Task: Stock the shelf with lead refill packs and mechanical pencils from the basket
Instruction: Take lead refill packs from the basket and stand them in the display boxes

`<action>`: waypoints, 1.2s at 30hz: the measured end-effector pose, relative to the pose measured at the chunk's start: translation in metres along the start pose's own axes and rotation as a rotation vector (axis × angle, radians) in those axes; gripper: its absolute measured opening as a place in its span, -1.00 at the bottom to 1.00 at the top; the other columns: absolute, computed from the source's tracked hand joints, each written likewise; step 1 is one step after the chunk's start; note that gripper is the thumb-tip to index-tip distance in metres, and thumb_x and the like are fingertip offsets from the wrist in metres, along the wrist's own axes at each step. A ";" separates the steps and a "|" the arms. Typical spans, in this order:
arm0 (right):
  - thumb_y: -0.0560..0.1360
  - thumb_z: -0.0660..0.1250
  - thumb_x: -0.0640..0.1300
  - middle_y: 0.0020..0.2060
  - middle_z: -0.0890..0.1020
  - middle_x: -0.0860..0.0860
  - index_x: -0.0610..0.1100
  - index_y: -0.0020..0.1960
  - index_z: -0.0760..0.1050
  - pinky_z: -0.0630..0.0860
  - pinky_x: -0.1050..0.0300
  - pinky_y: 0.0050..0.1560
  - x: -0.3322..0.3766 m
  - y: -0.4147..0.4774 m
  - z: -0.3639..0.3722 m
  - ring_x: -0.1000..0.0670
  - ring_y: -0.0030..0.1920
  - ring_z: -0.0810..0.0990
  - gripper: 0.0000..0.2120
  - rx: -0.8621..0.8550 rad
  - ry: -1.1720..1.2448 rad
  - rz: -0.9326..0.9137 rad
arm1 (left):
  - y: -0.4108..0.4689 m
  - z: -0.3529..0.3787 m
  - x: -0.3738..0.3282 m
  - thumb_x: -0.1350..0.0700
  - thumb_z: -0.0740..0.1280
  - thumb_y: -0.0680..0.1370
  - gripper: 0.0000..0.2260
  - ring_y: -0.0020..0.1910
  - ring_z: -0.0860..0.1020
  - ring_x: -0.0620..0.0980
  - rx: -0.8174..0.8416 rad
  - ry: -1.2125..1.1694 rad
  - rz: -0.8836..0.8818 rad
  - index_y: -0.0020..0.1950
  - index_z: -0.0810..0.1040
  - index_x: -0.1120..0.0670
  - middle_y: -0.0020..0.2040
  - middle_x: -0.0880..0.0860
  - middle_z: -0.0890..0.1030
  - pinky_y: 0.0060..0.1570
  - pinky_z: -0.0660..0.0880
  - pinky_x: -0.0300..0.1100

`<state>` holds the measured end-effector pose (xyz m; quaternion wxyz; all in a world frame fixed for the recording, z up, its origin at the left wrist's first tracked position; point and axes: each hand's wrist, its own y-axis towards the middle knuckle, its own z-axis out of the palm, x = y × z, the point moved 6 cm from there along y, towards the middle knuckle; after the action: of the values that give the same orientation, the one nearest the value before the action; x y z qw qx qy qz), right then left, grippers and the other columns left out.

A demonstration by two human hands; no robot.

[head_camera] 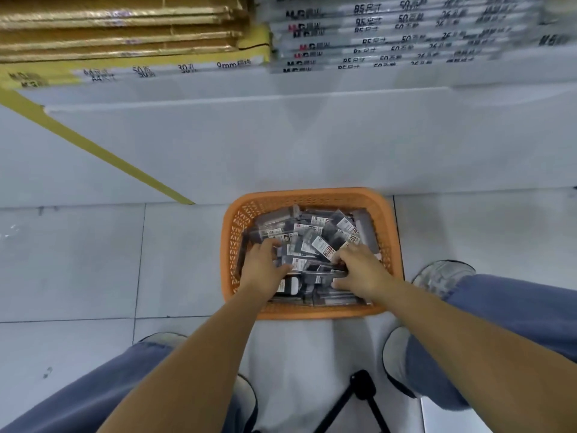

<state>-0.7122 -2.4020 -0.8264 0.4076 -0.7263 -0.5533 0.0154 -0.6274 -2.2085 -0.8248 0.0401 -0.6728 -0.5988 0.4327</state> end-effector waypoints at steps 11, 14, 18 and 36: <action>0.47 0.44 0.05 0.11 0.43 0.11 -0.02 0.28 0.43 0.39 0.15 0.04 0.000 0.001 -0.014 0.04 0.09 0.47 -0.56 -0.026 0.381 0.042 | -0.007 -0.007 0.011 0.11 0.38 0.59 -0.82 0.09 0.55 -0.01 0.250 -0.010 -0.050 0.20 0.59 0.04 0.12 0.00 0.59 0.12 0.47 -0.16; 0.48 0.41 0.10 0.11 0.44 0.14 0.09 0.25 0.41 0.46 0.13 -0.02 0.006 0.001 -0.018 0.05 0.02 0.49 -0.62 0.007 0.456 0.036 | -0.013 -0.009 0.018 0.16 0.37 0.58 -0.87 0.07 0.60 0.05 0.250 -0.105 -0.094 0.11 0.57 0.05 0.03 -0.01 0.58 0.21 0.54 0.01; 0.49 0.39 0.11 -0.02 0.60 0.10 0.06 0.23 0.41 0.51 0.18 -0.07 0.009 -0.002 -0.008 0.12 -0.08 0.58 -0.64 0.048 0.459 0.063 | -0.018 -0.018 0.035 0.27 0.31 0.56 -0.83 -0.03 0.57 0.01 0.179 -0.217 -0.196 0.12 0.54 0.08 0.10 0.01 0.54 -0.14 0.56 -0.17; 0.35 0.56 -0.04 0.09 0.43 0.15 0.13 0.31 0.36 0.51 0.21 -0.16 -0.005 -0.021 -0.012 0.05 -0.04 0.57 -0.39 -0.032 0.543 0.172 | -0.041 -0.012 0.035 0.27 0.23 0.61 -0.65 -0.06 0.60 0.00 0.246 -0.817 -0.358 0.34 0.41 -0.04 0.09 0.10 0.66 -0.11 0.59 -0.11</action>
<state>-0.7251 -2.4123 -0.8079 0.5264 -0.7545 -0.3604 -0.1541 -0.6548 -2.1618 -0.8123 -0.0454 -0.3232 -0.6164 0.7166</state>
